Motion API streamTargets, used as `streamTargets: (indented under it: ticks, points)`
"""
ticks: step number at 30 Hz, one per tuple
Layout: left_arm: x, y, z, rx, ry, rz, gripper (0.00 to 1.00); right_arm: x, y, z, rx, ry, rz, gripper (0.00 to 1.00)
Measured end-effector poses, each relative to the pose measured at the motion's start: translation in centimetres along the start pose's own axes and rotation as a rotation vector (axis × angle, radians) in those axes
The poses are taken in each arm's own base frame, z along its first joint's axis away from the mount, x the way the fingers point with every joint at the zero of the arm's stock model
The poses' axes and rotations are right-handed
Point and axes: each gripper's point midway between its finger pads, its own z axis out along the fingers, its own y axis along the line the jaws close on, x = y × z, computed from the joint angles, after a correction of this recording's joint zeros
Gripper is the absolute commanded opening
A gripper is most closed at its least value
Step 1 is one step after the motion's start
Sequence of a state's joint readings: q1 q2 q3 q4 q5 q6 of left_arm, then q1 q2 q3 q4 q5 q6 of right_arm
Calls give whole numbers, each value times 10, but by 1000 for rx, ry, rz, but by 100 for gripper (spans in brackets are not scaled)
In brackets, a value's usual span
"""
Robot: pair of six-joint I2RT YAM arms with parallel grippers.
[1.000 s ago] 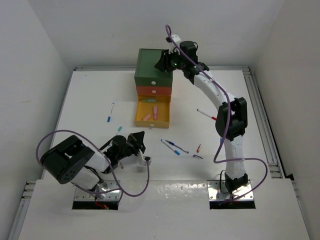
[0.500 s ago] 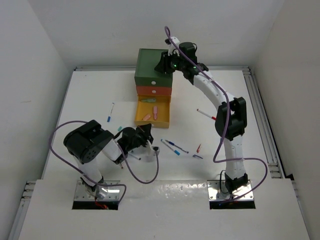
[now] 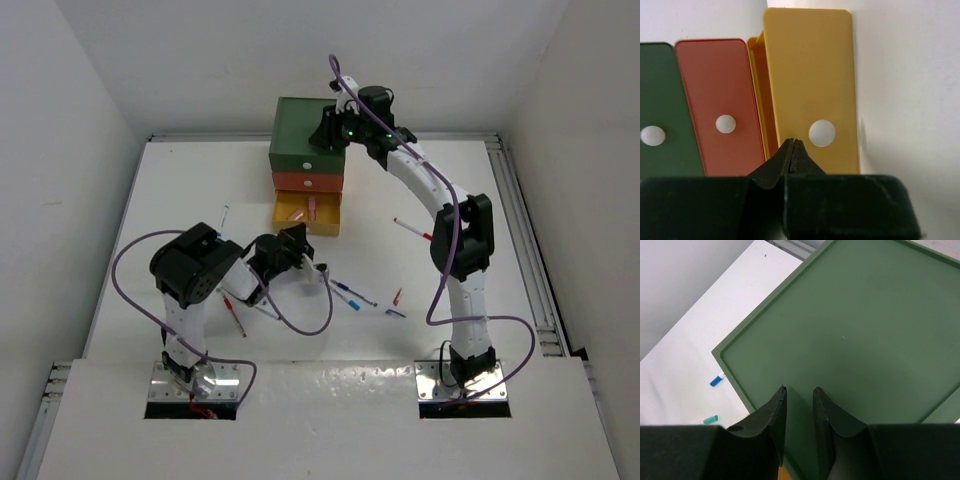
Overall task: Sort the stationery into containers
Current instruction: Close the drawer in the storage box.
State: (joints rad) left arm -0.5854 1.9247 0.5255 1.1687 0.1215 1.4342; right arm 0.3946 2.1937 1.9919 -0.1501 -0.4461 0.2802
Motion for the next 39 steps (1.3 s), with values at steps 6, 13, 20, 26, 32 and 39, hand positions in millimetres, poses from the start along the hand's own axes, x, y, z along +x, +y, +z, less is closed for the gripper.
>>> streamTargets:
  ticks: [6,13,20,26,32,39]
  points:
    - [22,0,21,-13,50,-15,0,1,1,1,-12,-1,-1,25]
    - [56,9,51,-72,108,-28,0,3,3,2,-31,-9,-5,24]
    - [70,16,67,-114,129,-24,0,3,3,2,-39,-13,1,24]
    - [70,19,67,-128,128,-22,0,4,3,2,-42,-15,2,24]
    - [70,23,66,-143,127,-17,4,7,6,-2,-51,-12,5,22]
    - [60,27,32,-133,108,-86,21,7,8,-4,-50,-9,12,22]
